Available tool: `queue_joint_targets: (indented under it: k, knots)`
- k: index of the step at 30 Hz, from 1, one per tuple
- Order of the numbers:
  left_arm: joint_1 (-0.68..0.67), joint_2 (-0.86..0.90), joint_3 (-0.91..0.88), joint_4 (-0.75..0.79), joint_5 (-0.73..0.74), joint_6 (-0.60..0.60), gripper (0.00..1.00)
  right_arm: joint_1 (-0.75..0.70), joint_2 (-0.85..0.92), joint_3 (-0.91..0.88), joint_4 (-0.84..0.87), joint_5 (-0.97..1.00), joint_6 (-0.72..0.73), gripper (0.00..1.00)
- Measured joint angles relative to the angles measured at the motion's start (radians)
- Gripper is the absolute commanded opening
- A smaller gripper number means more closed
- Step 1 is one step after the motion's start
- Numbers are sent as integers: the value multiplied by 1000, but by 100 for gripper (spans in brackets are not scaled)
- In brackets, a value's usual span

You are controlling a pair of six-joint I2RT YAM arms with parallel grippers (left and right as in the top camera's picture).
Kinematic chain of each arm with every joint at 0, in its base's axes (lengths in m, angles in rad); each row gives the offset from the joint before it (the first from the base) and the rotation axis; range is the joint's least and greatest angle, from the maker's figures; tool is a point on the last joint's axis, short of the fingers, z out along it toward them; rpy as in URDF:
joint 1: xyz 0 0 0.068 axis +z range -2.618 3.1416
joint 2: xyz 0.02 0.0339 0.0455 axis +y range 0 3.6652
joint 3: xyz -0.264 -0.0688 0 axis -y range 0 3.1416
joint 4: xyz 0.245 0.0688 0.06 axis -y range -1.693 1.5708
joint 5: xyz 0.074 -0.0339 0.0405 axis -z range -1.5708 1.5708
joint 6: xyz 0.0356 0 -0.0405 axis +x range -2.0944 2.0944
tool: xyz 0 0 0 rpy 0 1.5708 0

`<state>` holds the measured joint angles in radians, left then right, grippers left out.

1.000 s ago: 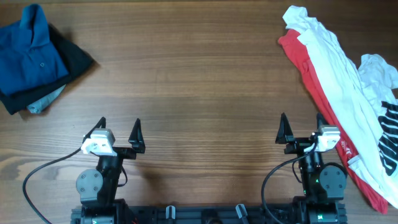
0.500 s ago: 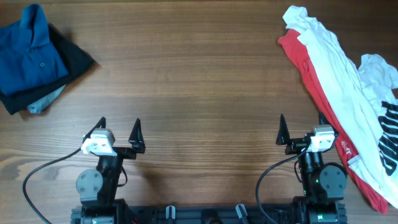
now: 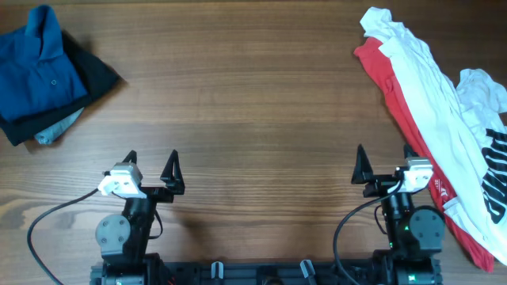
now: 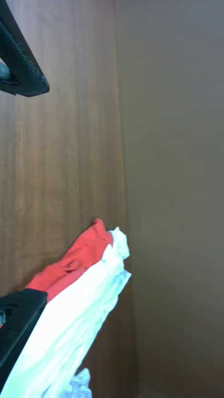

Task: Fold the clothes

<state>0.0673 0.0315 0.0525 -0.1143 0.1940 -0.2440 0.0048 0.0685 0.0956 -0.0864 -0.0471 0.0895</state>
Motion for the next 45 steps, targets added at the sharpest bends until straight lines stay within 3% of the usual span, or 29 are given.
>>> queue_joint_targets:
  k: [9, 17, 22, 26, 36, 41, 45]
  knots:
    - [0, 245, 277, -138, 21, -9, 100, 0, 322, 312, -139, 0, 8, 100]
    - [0, 581, 579, -395, 30, -10, 100, 0, 663, 600, -278, -14, 15, 100]
    - [0, 713, 714, -540, 41, -10, 100, 0, 714, 637, -348, 5, 72, 100]
    - [0, 734, 731, -561, 45, -10, 100, -33, 736, 638, -406, 112, 175, 100]
    - [0, 734, 732, -562, 60, -10, 100, -376, 909, 661, -572, 285, 361, 100]
    - [0, 734, 732, -555, 60, -10, 100, -543, 1018, 661, -555, 295, 412, 100]
    - [0, 734, 732, -552, 60, -10, 100, -620, 1077, 661, -441, 290, 426, 100]
